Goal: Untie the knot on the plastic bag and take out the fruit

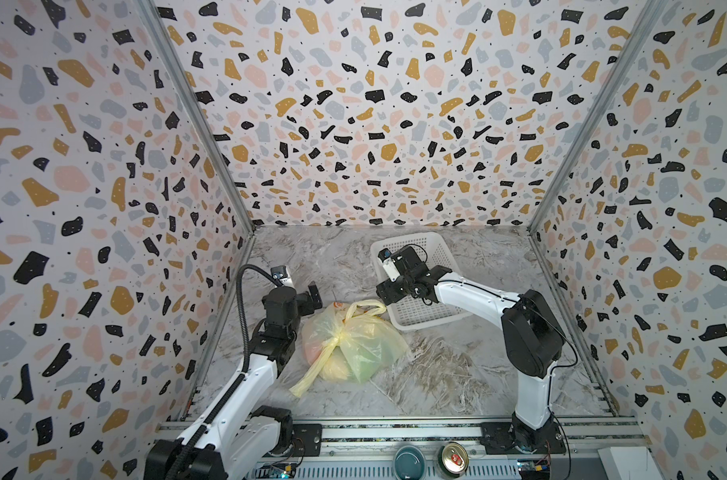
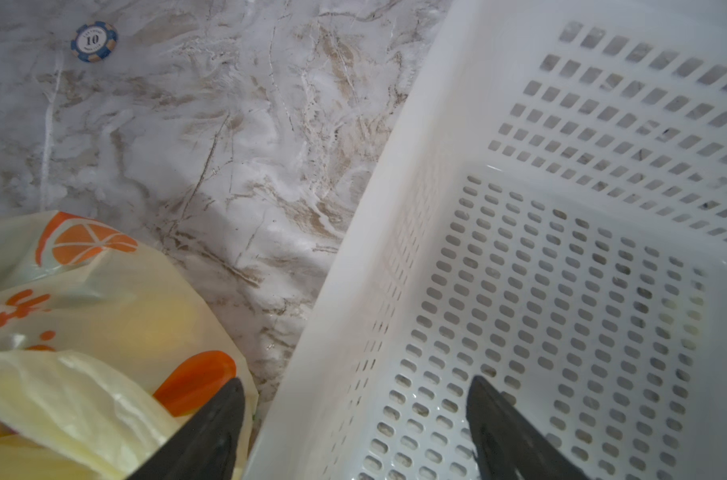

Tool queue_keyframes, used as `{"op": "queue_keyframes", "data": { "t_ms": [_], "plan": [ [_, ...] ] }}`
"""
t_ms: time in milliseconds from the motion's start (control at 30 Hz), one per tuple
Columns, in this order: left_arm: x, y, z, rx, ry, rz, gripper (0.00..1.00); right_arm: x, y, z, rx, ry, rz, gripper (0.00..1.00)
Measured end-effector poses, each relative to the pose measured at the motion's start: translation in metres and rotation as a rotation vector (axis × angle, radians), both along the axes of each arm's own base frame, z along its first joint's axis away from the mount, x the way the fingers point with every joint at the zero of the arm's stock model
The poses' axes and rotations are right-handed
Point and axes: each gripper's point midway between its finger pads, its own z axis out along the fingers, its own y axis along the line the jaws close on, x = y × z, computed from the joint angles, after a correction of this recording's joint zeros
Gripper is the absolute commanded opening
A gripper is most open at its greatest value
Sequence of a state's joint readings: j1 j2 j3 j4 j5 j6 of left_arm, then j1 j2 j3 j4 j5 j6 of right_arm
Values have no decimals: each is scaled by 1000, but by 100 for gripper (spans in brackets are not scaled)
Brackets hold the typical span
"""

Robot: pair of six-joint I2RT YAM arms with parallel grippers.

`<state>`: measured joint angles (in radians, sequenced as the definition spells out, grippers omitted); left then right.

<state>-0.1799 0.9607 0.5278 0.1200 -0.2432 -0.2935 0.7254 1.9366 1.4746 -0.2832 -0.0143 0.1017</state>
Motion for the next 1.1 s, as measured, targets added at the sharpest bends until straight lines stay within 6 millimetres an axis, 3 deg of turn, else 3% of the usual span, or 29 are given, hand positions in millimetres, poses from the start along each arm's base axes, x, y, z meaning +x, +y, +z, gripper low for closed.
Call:
{"op": "queue_keyframes", "data": {
  "t_ms": [167, 733, 933, 1100],
  "plan": [
    [0, 0, 0, -6, -1, 1, 100, 11, -17, 0, -22, -9, -23, 83],
    [0, -8, -4, -12, 6, -15, 100, 43, -124, -14, -172, -4, -188, 77],
    [0, -10, -5, -11, 10, -23, 100, 62, -165, -14, -180, 0, -281, 70],
    [1, -11, -7, -11, 15, -23, 100, 73, -189, -12, -179, -1, -339, 62]
  ]
}}
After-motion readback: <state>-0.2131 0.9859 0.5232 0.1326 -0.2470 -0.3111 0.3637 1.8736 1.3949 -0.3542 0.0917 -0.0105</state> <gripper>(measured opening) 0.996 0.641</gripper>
